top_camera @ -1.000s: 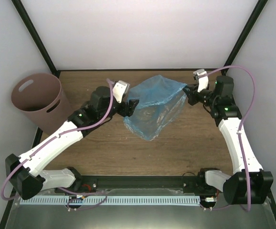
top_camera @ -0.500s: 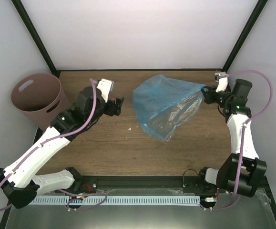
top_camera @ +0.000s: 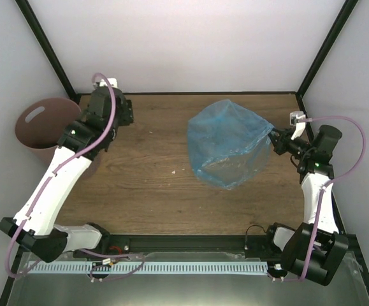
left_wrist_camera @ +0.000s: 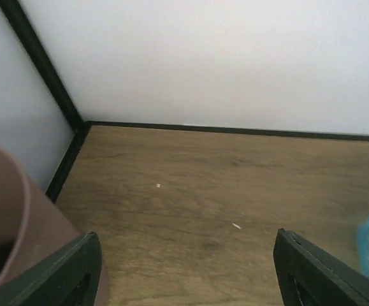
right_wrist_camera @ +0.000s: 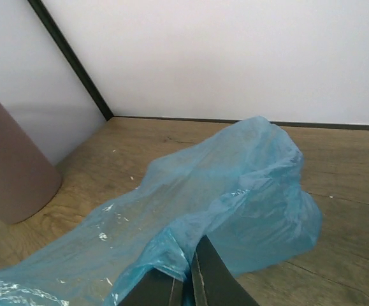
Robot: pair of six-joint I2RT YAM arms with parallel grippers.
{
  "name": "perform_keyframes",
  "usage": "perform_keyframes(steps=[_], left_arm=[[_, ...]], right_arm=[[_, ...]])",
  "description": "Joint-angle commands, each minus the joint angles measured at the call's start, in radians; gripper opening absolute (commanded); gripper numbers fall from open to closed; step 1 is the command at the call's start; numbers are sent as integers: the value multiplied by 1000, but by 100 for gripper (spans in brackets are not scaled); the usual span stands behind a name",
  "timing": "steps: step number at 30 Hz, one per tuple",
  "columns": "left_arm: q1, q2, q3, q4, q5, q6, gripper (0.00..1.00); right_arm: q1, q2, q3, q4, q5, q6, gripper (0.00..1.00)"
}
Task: Put the trash bags into the trash bin
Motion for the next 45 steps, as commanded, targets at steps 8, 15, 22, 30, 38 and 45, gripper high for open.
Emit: perform_keyframes(steps=[8,15,22,30,38,45], left_arm=[[315,160,158,-184,115,-73,64],[380,198,155,-193,79,-88,58],[400,189,114,-174,-5,-91,55],[449,153,28,-133,-24,-109,47],[508,198,43,-134,81,-105,38],[534,269,100,-158,141,-93,35]], right_arm=[[-4,-4,4,38,-92,8,1],[-5,7,-3,43,-107,16,1],[-4,12,-3,41,-111,19,1],[-4,25,1,35,-136,22,1],[-4,31,6,24,-155,13,1],[-4,31,8,18,-158,5,1]])
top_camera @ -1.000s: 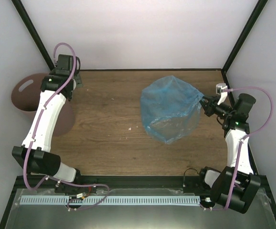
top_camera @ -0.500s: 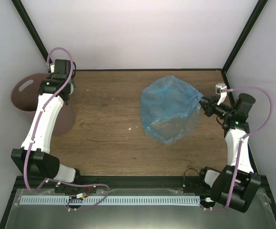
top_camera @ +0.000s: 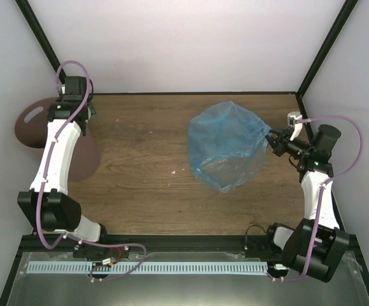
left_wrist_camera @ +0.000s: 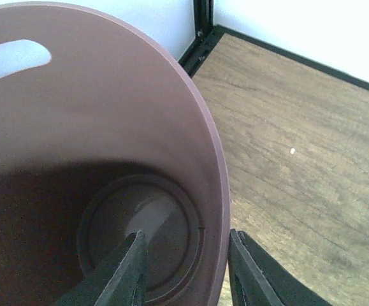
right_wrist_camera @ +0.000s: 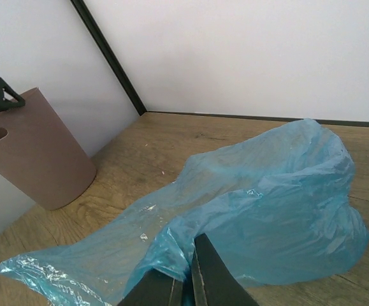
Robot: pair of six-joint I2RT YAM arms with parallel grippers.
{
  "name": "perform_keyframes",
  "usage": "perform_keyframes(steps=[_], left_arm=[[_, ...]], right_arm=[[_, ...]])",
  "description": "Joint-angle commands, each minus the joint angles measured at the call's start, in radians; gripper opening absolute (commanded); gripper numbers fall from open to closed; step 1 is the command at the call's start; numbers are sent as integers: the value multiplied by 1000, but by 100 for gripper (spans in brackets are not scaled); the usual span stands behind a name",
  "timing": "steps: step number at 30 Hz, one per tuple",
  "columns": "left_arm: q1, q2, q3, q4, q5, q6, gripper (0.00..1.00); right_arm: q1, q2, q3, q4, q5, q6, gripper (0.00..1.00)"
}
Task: Put the trash bags into the trash bin
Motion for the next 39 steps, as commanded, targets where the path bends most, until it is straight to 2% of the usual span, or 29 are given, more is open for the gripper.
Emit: perform_keyframes(steps=[1,4,10,14,18,23,32,39], left_arm=[[20,59,55,-29,64,10,32],[22,92,88,-44,84,14,25],[22,101,115,-52,141,34,5],[9,60,104,-54,240,40,4],[-51,5,66,-48,289,52,4],[-170,-49,6,-34,445,100,4],[-478,-63,-9,-22,472,72,4],[-715,-33,-1,92,457,48,4]], right_arm=[[-4,1,10,-6,-20,-8,1],[-4,0,11,-10,-17,-11,1],[-5,-2,10,-12,-15,-14,1],[-4,0,14,-12,-8,-4,1],[-4,-1,22,-13,19,12,1],[-8,7,97,-102,134,16,1],[-75,3,242,-256,256,-3,1],[-168,77,412,-379,272,-58,1]])
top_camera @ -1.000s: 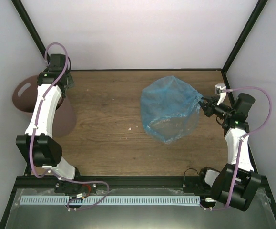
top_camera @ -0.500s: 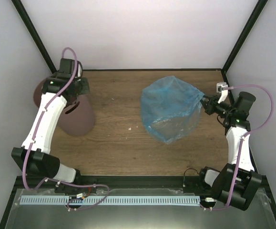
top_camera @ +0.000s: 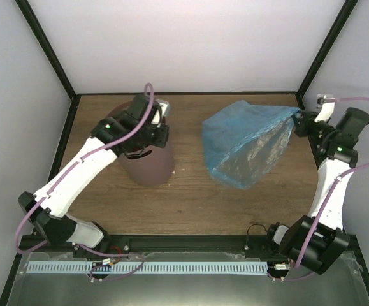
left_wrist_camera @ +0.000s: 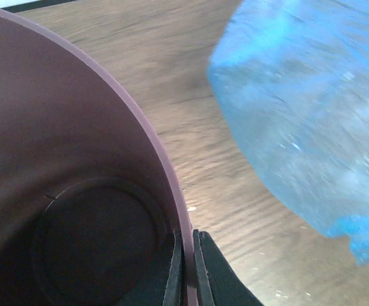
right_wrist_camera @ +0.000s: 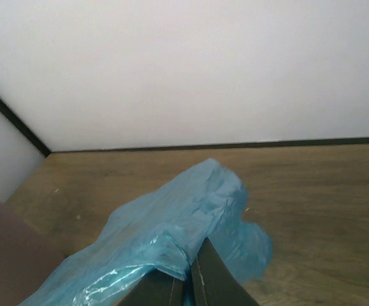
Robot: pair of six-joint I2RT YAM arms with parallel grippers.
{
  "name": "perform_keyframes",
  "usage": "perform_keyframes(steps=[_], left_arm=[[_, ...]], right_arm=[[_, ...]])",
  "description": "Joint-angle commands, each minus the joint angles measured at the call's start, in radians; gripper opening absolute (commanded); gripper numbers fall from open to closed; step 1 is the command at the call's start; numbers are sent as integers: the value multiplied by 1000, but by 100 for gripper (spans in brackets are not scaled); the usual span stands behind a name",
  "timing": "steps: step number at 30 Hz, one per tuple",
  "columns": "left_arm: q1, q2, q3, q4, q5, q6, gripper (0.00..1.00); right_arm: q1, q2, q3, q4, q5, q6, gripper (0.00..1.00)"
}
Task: Put the trash bags into the trash bin
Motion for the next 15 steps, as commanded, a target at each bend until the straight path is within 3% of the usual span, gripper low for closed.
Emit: perform_keyframes(steps=[1,15], left_arm=[[-129,28,13,126,45,-35,4],[-506,259,200,146,-75,120,4]], right_arm=[[-73,44,130,-98,20,-49,1],[-259,107,217,-166,-50,-68,1]])
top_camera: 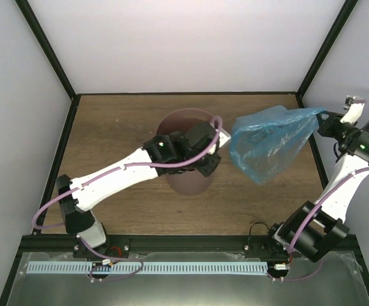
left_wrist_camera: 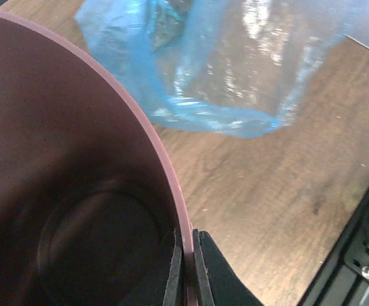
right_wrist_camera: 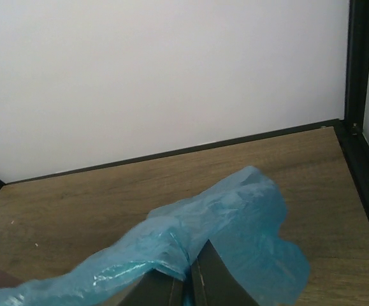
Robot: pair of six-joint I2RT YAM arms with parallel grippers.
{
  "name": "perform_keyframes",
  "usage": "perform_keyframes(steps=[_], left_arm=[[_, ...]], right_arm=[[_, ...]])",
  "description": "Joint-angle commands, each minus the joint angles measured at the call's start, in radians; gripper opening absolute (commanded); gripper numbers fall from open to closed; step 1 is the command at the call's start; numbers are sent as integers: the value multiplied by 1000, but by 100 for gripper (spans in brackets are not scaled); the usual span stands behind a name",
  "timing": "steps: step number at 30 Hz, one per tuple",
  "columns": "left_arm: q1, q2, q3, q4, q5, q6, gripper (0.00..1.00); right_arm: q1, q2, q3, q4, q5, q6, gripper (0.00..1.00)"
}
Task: Put the trash bags into the trash bin
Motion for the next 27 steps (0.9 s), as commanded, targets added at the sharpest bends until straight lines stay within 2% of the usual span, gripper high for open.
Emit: perform_keyframes(steps=[1,10,11,13,15,20,27], left_arm=[[-89,58,79,53,-6,40,4],[-144,169,163,38,2,53,7],[-144,172,165,35,-1,53,11],[-144,174,174,25,-4,49,32],[-144,170,179,22,-6,46,47],[-144,122,186,54,-35,42,63],[-143,16,107,231,-123,60,75]], right_arm=[[-43,6,57,-26,-34,-12,1],[-60,-9,52,-34,-47,-32,1],[-61,-11,53,-37,-47,-34,1],[-61,-14,63,-39,-50,-35,1],[-62,-10,96,-48,-57,-30,1],[-62,5,198,-72,-90,5,1],[-62,13,355,-151,-125,1,1]])
